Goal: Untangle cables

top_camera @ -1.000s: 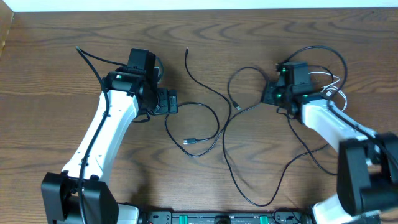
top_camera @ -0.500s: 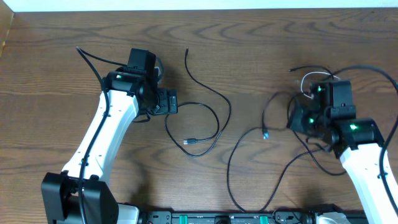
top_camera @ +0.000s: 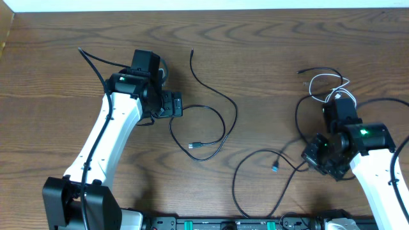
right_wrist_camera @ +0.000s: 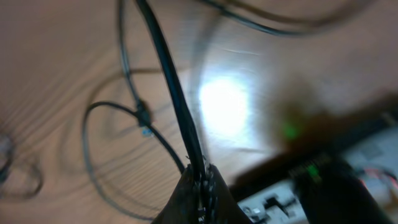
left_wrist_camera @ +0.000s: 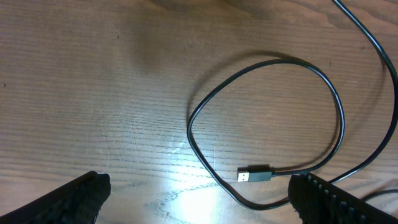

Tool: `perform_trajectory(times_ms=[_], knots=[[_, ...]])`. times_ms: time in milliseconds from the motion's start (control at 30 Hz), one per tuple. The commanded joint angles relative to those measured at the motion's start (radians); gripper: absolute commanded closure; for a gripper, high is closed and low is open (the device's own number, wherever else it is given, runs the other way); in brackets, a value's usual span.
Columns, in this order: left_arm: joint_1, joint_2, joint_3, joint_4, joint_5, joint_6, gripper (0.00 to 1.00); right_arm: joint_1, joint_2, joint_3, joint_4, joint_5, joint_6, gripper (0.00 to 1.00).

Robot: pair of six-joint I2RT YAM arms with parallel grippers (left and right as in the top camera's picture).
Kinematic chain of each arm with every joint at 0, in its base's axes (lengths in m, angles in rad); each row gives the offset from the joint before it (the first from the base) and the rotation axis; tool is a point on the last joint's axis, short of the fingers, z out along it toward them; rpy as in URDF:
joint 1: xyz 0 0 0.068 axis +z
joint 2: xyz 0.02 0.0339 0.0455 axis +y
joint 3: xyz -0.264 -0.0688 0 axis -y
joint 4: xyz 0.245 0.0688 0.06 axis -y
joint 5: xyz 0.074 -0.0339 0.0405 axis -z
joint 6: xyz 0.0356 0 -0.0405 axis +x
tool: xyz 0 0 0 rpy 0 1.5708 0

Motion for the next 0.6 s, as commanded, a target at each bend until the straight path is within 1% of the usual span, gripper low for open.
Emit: perform_trajectory(times_ms=[0, 100, 200, 300, 400, 433, 467, 533, 567], knots=[[0.003, 0.004, -0.005, -0.003, -0.006, -0.003, 0.04, -0.006, -0.008, -0.037, -0.04, 0.168, 0.258, 0.99], [0.003, 0.004, -0.005, -0.003, -0.006, -0.003, 0.04, -0.006, -0.008, -0.09, -0.04, 0.242, 0.381, 0.98], [0.003, 0.004, -0.005, -0.003, -0.006, -0.003, 0.03, -0.006, -0.008, -0.161, 0.003, 0.29, 0.493, 0.99], [0.003, 0.004, -0.005, -0.003, -0.006, -0.003, 0.04, -0.006, -0.008, -0.244, 0.093, 0.333, 0.537, 0.99], [0.003, 0.004, -0.005, -0.003, -0.006, -0.003, 0.04, -0.006, -0.008, -0.323, 0.192, 0.359, 0.537, 0.99], [0.003, 0.004, -0.005, -0.003, -0.006, -0.003, 0.04, -0.006, -0.008, -0.35, 0.224, 0.362, 0.537, 0.94], [0.003, 0.004, -0.005, -0.003, -0.006, -0.003, 0.04, -0.006, -0.008, -0.365, 0.245, 0.363, 0.537, 0.8], [0.003, 0.004, -0.005, -0.003, -0.006, -0.003, 0.03, -0.006, -0.008, -0.397, 0.294, 0.384, 0.537, 0.43], [0.003, 0.004, -0.005, -0.003, -0.006, -0.003, 0.04, -0.006, -0.008, -0.41, 0.312, 0.394, 0.537, 0.31]])
